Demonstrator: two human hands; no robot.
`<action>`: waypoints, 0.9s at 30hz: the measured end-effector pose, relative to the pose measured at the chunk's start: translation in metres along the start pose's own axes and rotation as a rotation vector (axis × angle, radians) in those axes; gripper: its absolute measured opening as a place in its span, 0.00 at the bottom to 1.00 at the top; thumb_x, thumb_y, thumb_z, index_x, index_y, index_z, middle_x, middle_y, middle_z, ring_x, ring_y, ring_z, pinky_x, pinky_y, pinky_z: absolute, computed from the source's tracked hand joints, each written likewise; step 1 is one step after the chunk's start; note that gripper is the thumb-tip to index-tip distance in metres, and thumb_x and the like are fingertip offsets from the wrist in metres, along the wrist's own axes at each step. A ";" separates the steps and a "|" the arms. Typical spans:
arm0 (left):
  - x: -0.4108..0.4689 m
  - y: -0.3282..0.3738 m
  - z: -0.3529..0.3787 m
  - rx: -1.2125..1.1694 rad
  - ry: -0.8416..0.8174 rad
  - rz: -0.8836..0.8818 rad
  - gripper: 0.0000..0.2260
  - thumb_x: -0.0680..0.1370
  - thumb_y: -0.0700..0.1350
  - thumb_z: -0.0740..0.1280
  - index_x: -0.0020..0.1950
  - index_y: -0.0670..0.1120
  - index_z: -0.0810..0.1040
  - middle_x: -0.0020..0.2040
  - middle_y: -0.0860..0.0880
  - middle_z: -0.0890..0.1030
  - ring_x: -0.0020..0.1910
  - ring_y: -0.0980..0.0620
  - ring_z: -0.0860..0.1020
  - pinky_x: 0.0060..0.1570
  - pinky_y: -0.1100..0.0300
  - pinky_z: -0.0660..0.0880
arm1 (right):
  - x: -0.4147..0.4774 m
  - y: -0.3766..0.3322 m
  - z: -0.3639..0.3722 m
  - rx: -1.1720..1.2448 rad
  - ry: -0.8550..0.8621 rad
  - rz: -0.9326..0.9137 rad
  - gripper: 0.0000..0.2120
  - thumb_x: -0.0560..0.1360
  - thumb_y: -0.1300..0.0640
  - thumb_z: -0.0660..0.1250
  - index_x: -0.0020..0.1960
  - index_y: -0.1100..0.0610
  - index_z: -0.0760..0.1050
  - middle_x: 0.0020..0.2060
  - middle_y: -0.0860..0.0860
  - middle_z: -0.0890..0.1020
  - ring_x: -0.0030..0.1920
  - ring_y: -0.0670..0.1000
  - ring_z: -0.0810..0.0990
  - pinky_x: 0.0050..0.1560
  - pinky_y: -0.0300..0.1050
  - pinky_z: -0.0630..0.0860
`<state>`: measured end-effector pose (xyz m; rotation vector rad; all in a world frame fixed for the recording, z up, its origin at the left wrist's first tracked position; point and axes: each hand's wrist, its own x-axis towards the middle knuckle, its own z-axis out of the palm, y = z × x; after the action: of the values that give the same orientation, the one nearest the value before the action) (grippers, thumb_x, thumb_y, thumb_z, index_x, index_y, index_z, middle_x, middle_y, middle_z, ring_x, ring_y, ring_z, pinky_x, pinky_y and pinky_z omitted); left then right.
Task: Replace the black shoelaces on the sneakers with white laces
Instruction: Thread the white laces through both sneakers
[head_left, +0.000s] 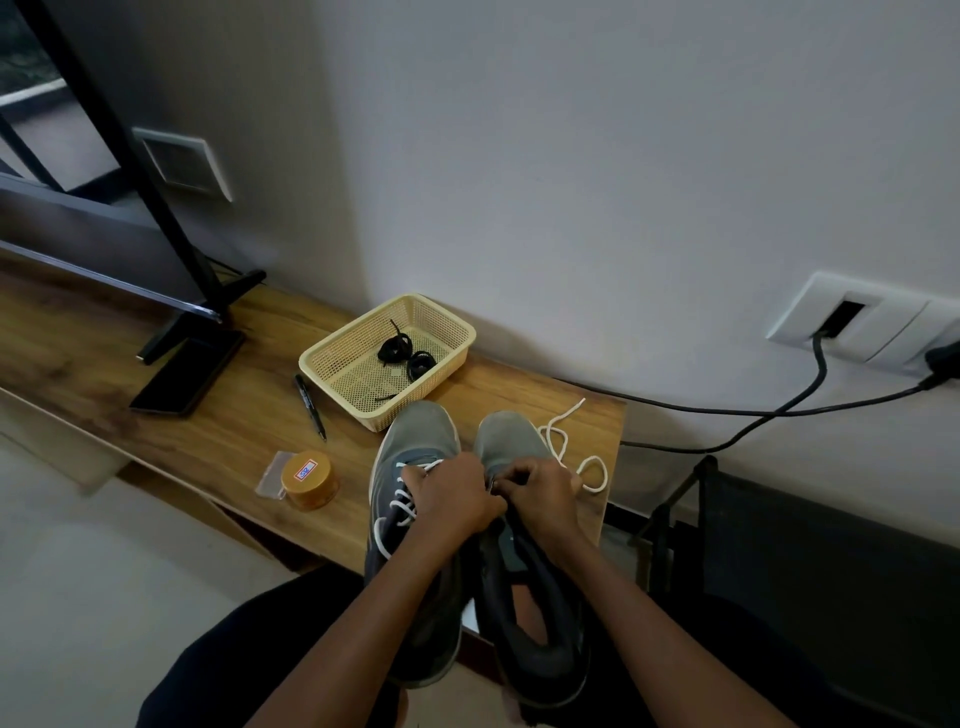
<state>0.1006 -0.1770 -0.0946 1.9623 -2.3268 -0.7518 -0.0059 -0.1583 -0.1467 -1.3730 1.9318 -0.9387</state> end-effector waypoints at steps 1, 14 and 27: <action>0.000 -0.002 0.001 -0.021 0.008 0.000 0.07 0.73 0.48 0.65 0.40 0.46 0.71 0.33 0.52 0.73 0.46 0.49 0.78 0.66 0.45 0.58 | 0.000 0.001 -0.001 -0.016 -0.017 -0.019 0.17 0.68 0.63 0.70 0.27 0.44 0.75 0.28 0.38 0.77 0.43 0.52 0.81 0.57 0.61 0.71; -0.001 -0.002 -0.001 0.002 0.028 0.006 0.05 0.76 0.41 0.59 0.41 0.45 0.71 0.47 0.45 0.81 0.52 0.47 0.77 0.65 0.48 0.49 | -0.009 -0.004 0.003 -0.075 0.135 0.030 0.05 0.73 0.59 0.68 0.42 0.55 0.82 0.43 0.49 0.84 0.50 0.51 0.78 0.60 0.52 0.64; -0.005 0.003 -0.006 0.003 0.012 -0.033 0.06 0.74 0.39 0.59 0.43 0.46 0.74 0.39 0.50 0.77 0.49 0.49 0.77 0.67 0.47 0.49 | -0.012 -0.009 -0.006 -0.343 0.142 -0.196 0.06 0.71 0.59 0.68 0.37 0.54 0.82 0.36 0.49 0.83 0.46 0.52 0.77 0.49 0.40 0.51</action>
<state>0.1009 -0.1743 -0.0869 2.0047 -2.2957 -0.7366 -0.0020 -0.1473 -0.1353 -1.7590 2.1694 -0.8391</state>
